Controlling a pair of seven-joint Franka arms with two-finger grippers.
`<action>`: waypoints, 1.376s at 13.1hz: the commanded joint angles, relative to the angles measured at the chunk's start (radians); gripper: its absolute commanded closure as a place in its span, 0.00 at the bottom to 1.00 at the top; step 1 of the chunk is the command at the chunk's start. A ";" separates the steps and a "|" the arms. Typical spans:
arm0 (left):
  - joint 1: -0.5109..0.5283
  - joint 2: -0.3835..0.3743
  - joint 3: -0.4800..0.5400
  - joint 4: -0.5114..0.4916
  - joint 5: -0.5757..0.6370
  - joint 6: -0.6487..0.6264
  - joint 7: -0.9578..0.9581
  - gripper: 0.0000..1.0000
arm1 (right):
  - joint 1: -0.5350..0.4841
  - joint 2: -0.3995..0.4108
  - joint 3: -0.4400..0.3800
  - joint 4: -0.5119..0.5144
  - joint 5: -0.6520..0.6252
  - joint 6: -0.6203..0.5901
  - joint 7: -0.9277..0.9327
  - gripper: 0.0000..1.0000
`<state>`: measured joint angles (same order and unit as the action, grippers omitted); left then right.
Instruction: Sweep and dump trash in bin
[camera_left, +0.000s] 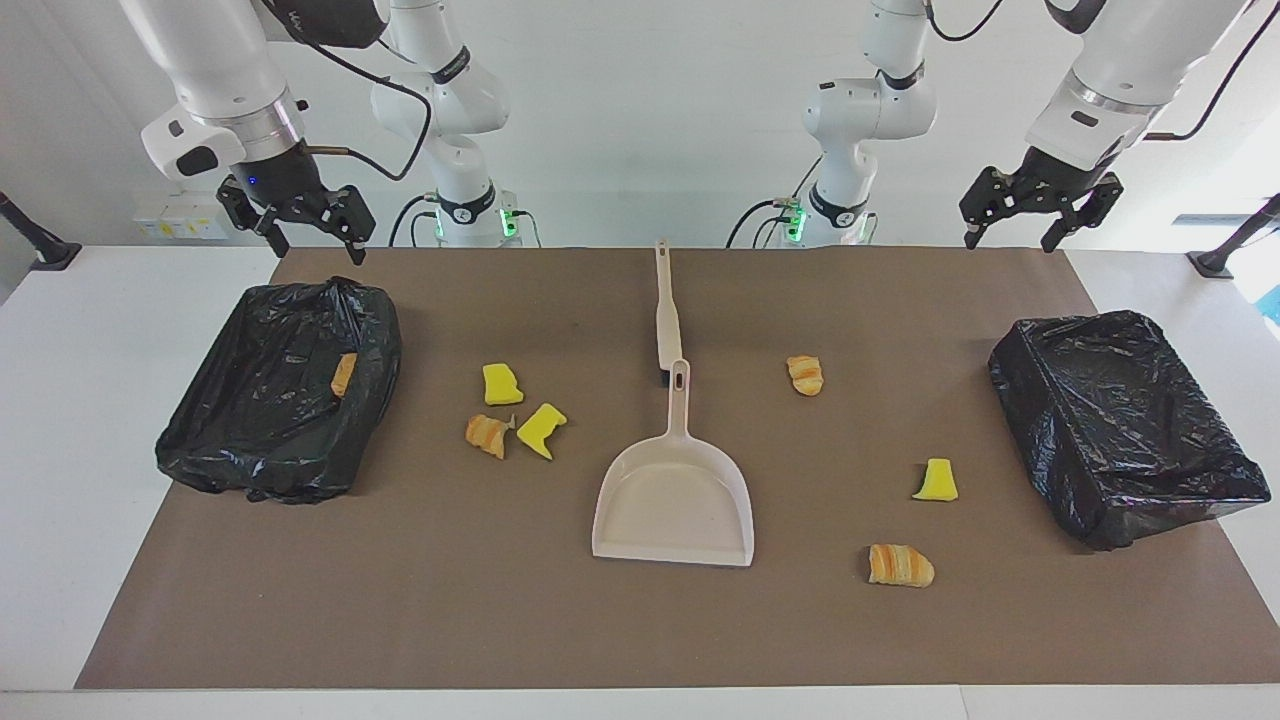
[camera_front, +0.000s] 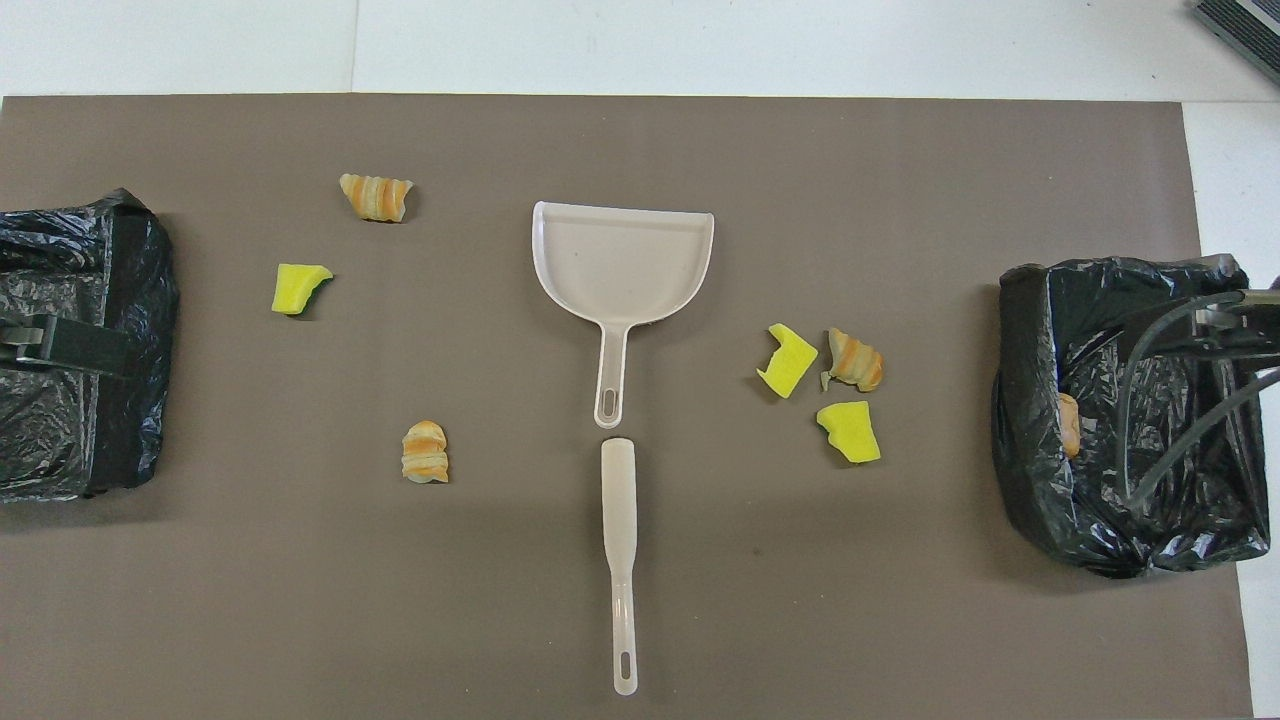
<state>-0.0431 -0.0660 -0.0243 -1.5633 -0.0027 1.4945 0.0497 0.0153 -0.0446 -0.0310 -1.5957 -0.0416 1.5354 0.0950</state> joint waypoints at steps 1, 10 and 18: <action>0.012 -0.021 0.000 -0.023 0.001 0.021 -0.002 0.00 | -0.014 -0.017 0.005 -0.016 0.020 0.009 -0.024 0.00; 0.006 -0.023 -0.002 -0.026 0.001 0.019 -0.008 0.00 | 0.028 -0.035 0.017 -0.050 0.060 0.043 -0.023 0.00; 0.014 -0.026 -0.002 -0.035 0.001 0.024 0.006 0.00 | 0.199 0.297 0.020 0.233 0.052 0.146 0.290 0.00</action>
<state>-0.0345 -0.0667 -0.0285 -1.5640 -0.0027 1.4995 0.0498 0.1816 0.1061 -0.0097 -1.5203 -0.0043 1.6779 0.2909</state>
